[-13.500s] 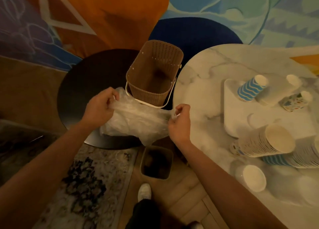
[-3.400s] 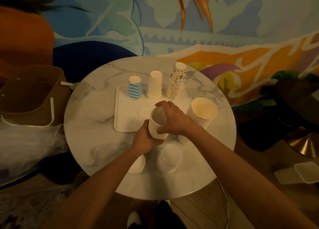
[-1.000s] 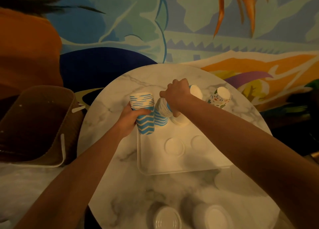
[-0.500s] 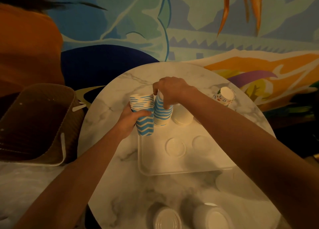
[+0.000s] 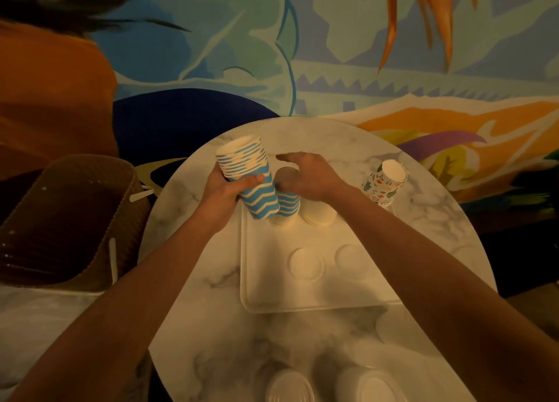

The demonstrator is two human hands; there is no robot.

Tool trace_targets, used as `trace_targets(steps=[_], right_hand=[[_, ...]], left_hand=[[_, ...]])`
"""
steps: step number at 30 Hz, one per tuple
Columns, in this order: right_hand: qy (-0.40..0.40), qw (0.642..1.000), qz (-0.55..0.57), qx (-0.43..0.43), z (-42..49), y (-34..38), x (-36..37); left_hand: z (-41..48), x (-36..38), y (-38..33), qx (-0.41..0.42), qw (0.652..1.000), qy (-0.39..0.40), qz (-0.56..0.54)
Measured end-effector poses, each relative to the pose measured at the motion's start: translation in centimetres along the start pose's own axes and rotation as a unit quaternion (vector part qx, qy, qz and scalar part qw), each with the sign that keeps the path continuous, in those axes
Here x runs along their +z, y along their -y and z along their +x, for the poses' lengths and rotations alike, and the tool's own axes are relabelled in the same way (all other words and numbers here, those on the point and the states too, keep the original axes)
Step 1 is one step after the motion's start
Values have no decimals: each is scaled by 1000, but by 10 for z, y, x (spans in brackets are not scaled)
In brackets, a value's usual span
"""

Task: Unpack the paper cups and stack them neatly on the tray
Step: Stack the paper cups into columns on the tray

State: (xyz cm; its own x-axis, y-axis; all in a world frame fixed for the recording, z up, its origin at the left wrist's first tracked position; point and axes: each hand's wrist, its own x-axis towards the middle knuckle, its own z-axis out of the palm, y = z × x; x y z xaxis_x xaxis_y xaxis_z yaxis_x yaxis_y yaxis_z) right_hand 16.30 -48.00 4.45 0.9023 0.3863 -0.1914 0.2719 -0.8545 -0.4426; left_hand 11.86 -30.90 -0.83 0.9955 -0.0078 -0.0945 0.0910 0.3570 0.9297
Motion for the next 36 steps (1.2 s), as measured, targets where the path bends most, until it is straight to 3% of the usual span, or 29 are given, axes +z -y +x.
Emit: trace_targets(steps=[4, 6, 8, 11, 15, 18, 21, 23, 28, 31, 36], right_hand=[[-119, 967, 221, 49, -12, -7, -6], [-140, 928, 333, 90, -20, -5, -8], [-129, 857, 477, 143, -29, 0, -10], [-50, 745, 627, 224, -39, 0, -9], [-2, 581, 781, 230, -50, -5, -8], [-13, 537, 811, 231, -53, -13, -5], [-61, 542, 800, 250, -55, -23, -14], [-110, 574, 769, 261, -57, -31, -26], [-204, 716, 608, 275, -47, -53, -42], [-254, 794, 476, 280, -40, -55, -44], [-262, 898, 293, 196, -28, -38, -40]], left_hand=[[1, 23, -22, 23, 999, 25, -5], [1, 37, -29, 37, 999, 29, 0], [1, 52, -31, 53, 998, 17, 16], [1, 70, -31, 64, 998, -6, 27], [-2, 86, -25, 58, 997, -8, 46], [-5, 88, -20, 49, 994, 14, 92], [-5, 76, -13, 47, 993, 17, 111], [-4, 63, -8, 20, 997, -27, 67], [-1, 48, 7, -69, 991, -114, -2], [0, 47, 17, -112, 987, -111, 9], [1, 45, 25, -113, 988, -102, 21]])
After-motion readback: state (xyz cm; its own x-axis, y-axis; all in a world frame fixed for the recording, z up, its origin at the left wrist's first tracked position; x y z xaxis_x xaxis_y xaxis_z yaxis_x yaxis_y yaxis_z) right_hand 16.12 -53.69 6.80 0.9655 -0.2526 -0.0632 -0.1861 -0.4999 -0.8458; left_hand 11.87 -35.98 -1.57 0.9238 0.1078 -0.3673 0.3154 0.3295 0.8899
